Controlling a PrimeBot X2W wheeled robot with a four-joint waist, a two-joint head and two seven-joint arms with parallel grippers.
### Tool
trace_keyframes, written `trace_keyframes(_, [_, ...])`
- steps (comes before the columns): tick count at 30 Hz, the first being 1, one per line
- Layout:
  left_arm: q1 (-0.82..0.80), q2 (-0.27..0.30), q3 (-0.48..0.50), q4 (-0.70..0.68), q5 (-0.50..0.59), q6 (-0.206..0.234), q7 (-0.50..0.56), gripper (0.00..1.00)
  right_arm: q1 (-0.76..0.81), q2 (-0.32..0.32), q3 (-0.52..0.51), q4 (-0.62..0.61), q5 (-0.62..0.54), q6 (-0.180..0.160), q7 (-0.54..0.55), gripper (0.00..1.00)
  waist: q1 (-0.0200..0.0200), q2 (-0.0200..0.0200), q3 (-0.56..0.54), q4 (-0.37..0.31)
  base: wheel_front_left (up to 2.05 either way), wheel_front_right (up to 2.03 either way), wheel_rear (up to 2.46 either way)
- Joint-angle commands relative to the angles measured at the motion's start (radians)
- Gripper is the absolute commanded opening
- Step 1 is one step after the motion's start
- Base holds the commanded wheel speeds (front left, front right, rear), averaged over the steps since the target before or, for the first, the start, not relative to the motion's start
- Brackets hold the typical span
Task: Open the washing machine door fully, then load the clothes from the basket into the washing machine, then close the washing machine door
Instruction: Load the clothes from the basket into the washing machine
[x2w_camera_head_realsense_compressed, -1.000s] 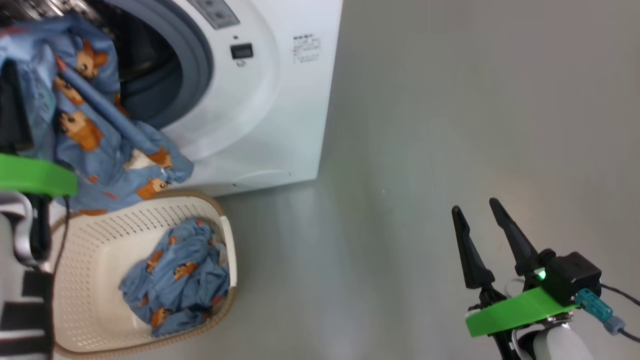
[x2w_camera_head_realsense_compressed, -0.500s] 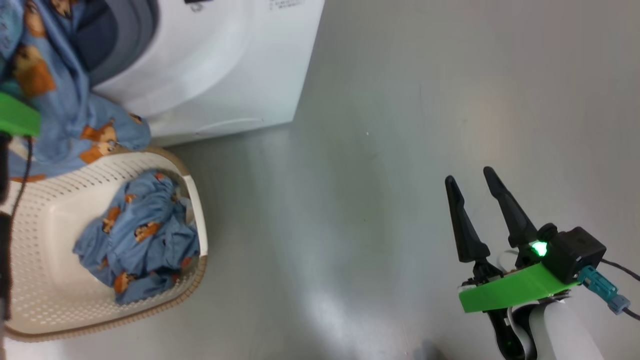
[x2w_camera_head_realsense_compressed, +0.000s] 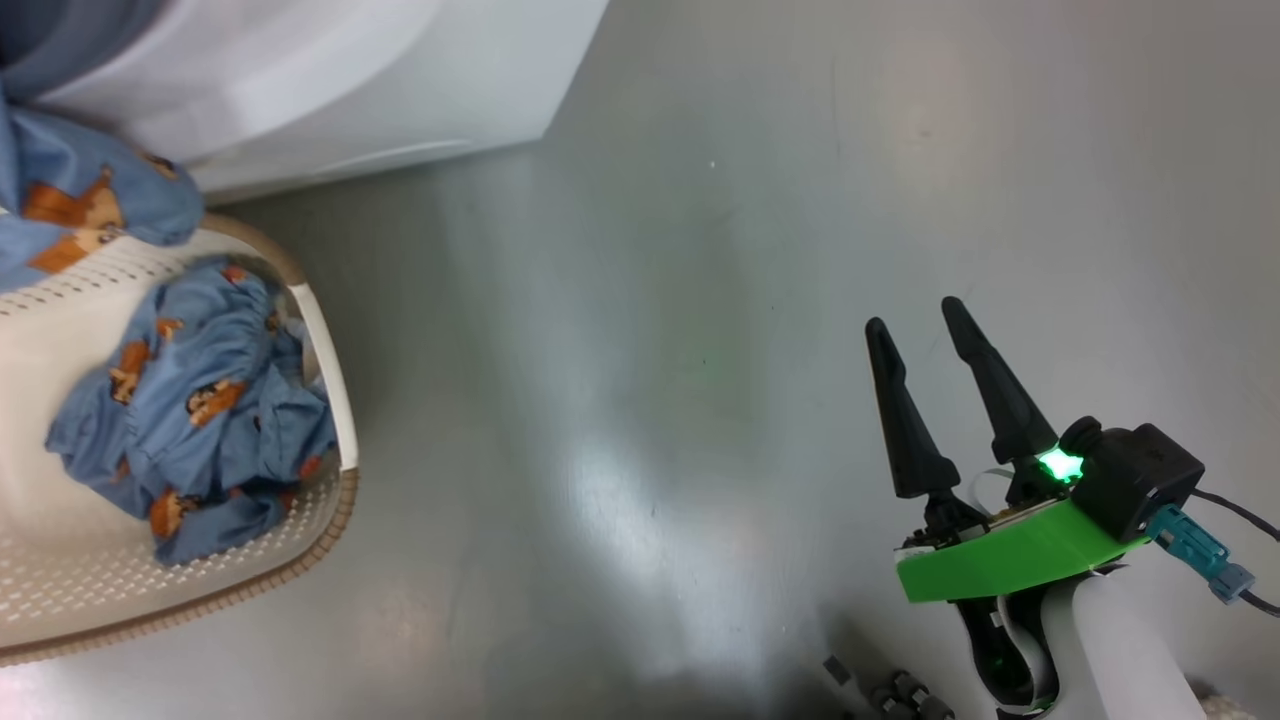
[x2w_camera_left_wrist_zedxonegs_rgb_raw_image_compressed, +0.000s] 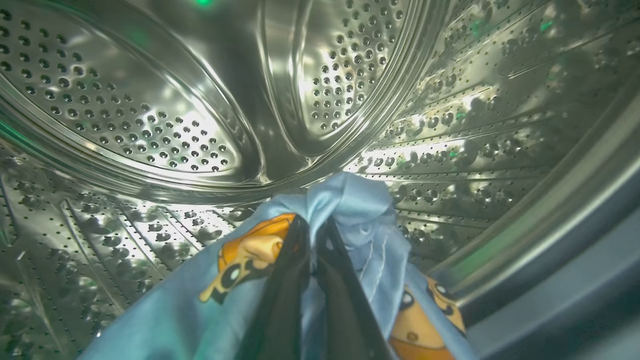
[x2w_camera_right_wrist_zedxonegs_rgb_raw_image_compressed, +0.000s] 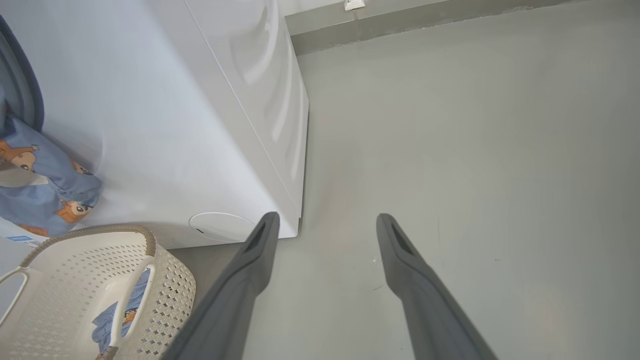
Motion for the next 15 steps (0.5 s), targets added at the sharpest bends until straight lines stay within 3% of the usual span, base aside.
trace_keyframes(1, [-0.031, 0.065, 0.011, -0.002, -0.013, -0.001, 0.007, 0.00, 0.008, -0.003, 0.029, -0.024, 0.006, 0.006, -0.005, 1.00, 0.0000, 0.0000, 0.030, -0.013, 0.00, 0.00, 0.00])
trace_keyframes(9, [-0.174, 0.073, -0.025, 0.095, -0.029, -0.001, -0.003, 0.00, 0.010, -0.003, 0.052, -0.020, 0.012, 0.006, -0.005, 1.00, 0.0000, 0.0000, 0.041, -0.017, 0.00, 0.00, 0.00])
trace_keyframes(15, [-0.234, 0.083, -0.027, 0.066, 0.022, 0.005, -0.016, 0.00, 0.014, -0.003, 0.063, -0.019, 0.013, 0.006, -0.005, 1.00, 0.0000, 0.0000, 0.046, -0.023, 0.00, 0.00, 0.00])
